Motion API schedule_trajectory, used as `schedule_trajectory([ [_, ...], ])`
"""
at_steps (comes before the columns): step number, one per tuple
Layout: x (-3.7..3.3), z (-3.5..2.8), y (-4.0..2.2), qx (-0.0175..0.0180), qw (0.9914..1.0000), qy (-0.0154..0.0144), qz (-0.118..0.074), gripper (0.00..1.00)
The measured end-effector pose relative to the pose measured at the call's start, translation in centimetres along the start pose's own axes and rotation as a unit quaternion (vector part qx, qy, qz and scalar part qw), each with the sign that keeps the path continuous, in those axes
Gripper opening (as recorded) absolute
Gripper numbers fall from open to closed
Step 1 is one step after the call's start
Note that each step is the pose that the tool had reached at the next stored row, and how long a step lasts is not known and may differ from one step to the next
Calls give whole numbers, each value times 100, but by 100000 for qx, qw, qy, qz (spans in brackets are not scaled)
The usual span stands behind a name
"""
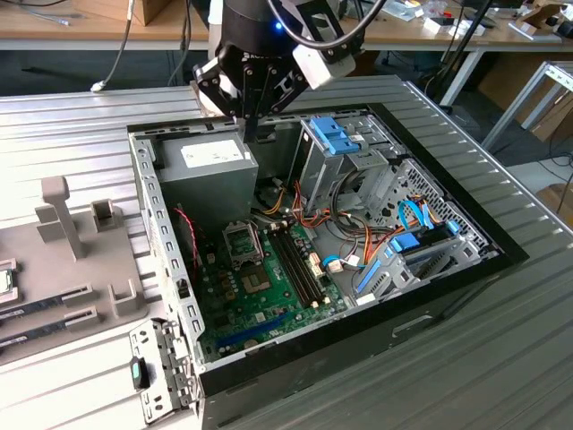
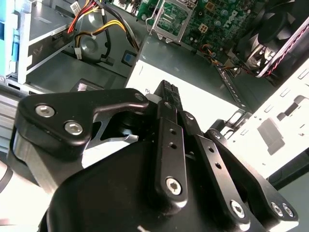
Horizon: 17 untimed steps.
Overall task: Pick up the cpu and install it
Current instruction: 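Reach for the cpu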
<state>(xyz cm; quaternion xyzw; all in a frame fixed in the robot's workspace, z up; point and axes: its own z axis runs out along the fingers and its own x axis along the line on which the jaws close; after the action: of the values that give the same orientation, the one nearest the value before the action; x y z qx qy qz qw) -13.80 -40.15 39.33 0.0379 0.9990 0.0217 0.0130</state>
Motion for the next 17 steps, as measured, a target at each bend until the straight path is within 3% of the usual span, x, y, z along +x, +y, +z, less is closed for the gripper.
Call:
schedule_trajectory([
  [17, 49, -2, -16, -10, 100000, -2, -3, 11],
])
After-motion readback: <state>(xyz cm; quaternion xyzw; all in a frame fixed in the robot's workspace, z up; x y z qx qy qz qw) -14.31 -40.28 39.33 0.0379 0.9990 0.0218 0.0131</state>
